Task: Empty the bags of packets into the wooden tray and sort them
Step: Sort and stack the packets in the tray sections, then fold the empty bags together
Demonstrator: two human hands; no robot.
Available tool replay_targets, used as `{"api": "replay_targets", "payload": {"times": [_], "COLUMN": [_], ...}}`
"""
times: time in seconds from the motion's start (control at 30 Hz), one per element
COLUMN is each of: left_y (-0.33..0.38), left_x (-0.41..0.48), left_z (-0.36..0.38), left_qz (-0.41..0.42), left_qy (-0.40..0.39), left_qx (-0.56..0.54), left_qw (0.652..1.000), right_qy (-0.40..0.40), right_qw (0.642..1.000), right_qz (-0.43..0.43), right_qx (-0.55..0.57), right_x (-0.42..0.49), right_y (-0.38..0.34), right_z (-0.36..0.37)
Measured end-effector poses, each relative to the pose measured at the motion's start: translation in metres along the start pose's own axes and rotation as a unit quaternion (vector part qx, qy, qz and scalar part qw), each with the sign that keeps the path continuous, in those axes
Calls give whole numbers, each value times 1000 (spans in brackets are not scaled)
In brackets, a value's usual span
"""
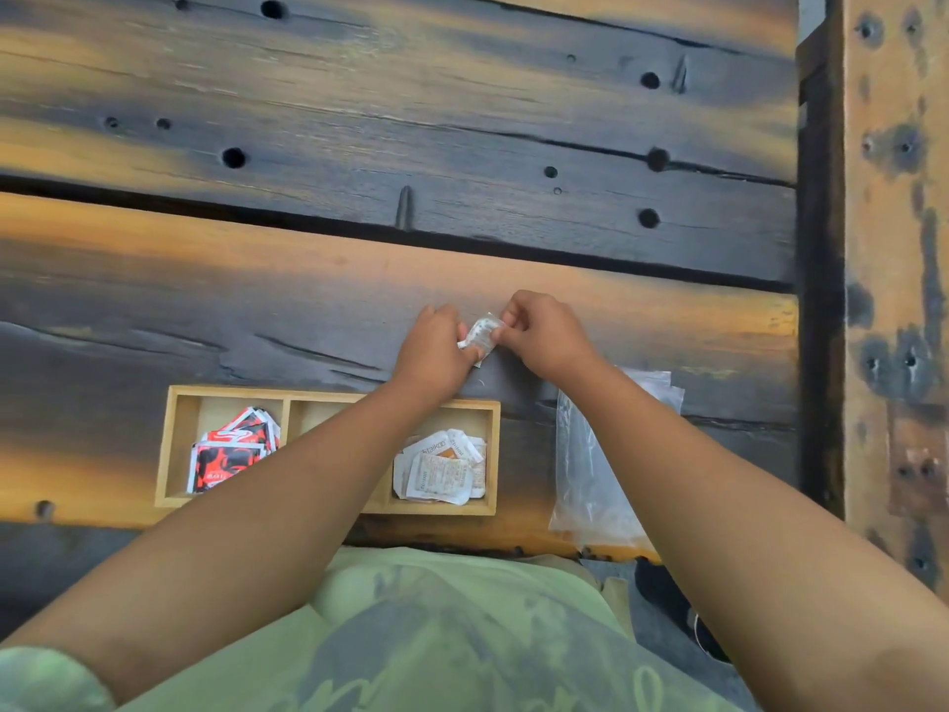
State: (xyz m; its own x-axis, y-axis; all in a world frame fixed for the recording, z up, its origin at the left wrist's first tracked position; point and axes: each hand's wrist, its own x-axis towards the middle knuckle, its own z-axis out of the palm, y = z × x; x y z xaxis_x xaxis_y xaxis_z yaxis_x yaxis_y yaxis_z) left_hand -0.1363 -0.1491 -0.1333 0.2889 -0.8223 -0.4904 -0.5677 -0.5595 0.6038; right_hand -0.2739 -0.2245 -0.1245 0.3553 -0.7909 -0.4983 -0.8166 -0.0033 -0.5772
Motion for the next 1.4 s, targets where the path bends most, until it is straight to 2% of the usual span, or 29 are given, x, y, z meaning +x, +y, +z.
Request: {"api": "replay_targets", "payload": {"times": [0.23,0.43,0.67,0.8,1.07,1.4], "left_y": [-3,0,-5,-13,-36,-53], "left_x": [-12,-32,-54,-65,-86,-111], "left_z": [-18,-35,-47,-49,-36,-30], "left_qz": [-27,-4,36,51,44,111], "left_qy": [-1,8,-26,-68,-52,-62], "left_qx": [-178,-206,-224,-199,-157,5], "left_qw": [984,979,974,976,985,992], "right_qy": [20,22,18,9,-6,-20], "right_qw": [998,996,983,989,995,1000], "right_qz": [-4,-20,-18,-11,6,-3], "right_qx": [56,90,181,150,97,-4], "right_x": [-18,-38,-62,-77,-110,-136], "right_y": [2,-8,-18,-17,-12,-8], "right_z": [0,1,5,14,36,61]}}
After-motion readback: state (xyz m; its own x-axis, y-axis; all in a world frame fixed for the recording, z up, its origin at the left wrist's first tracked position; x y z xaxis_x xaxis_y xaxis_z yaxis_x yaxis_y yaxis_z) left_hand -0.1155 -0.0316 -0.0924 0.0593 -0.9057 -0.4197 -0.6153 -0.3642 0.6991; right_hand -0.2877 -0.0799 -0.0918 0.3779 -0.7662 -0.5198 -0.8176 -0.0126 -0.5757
